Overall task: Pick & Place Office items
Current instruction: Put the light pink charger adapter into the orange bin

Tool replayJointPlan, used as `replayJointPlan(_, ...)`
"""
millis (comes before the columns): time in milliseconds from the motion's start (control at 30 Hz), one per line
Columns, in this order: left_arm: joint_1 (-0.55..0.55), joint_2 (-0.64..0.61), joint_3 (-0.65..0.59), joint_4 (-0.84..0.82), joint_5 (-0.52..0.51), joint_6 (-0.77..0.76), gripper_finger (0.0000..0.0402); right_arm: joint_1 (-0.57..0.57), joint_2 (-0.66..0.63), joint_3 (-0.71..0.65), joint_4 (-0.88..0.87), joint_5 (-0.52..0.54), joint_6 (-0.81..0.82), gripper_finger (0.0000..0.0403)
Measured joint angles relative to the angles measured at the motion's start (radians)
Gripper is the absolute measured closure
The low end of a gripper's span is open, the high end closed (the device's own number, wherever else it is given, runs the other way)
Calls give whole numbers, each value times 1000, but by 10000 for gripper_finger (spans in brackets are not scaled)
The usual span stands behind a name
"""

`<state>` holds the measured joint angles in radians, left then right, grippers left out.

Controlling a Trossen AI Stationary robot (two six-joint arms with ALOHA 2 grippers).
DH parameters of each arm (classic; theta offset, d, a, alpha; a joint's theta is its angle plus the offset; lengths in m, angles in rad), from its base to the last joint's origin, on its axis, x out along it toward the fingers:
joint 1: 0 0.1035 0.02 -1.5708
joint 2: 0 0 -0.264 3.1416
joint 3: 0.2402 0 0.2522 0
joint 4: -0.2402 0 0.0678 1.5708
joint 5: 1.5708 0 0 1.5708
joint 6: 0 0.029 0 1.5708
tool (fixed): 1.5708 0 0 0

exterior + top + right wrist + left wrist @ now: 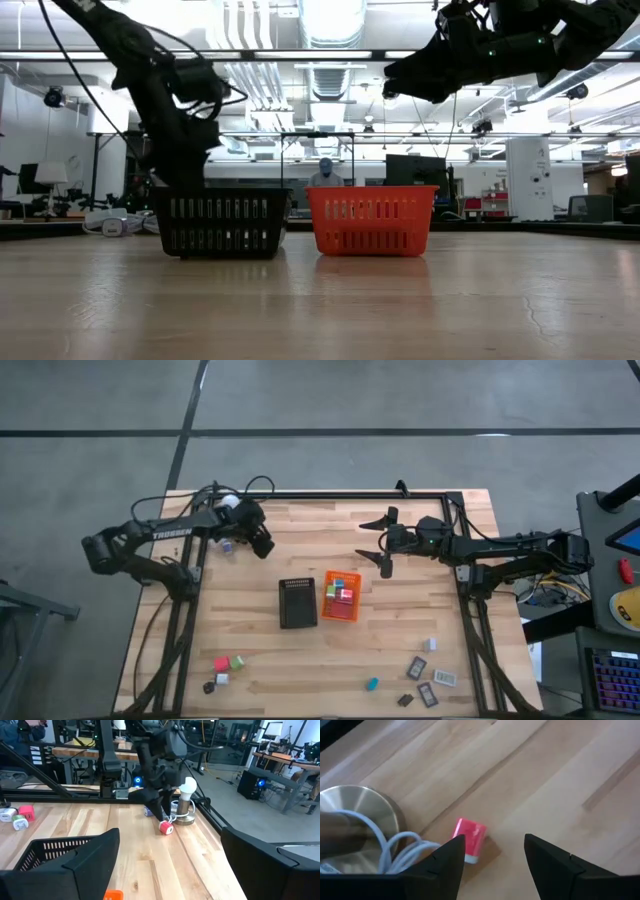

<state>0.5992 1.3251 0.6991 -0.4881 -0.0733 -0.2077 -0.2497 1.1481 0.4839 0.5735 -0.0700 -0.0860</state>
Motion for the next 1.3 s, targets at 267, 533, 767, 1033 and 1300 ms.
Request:
replayJointPlan(267, 28, 66, 12, 9, 3, 115, 192, 1, 0, 0, 0, 0, 0, 57)
replayJointPlan(533, 68, 134, 21, 33, 4, 153, 192, 1, 0, 0, 0, 0, 0, 61)
replayJointPlan(767, 88, 185, 21, 44, 12, 162, 193, 0, 0, 0, 0, 0, 0, 53)
replayJointPlan(1033, 88, 206, 19, 47, 27, 175, 193, 0, 0, 0, 0, 0, 0, 62)
replayJointPlan(1300, 88, 206, 19, 47, 55, 183, 206, 0, 0, 0, 0, 0, 0, 55)
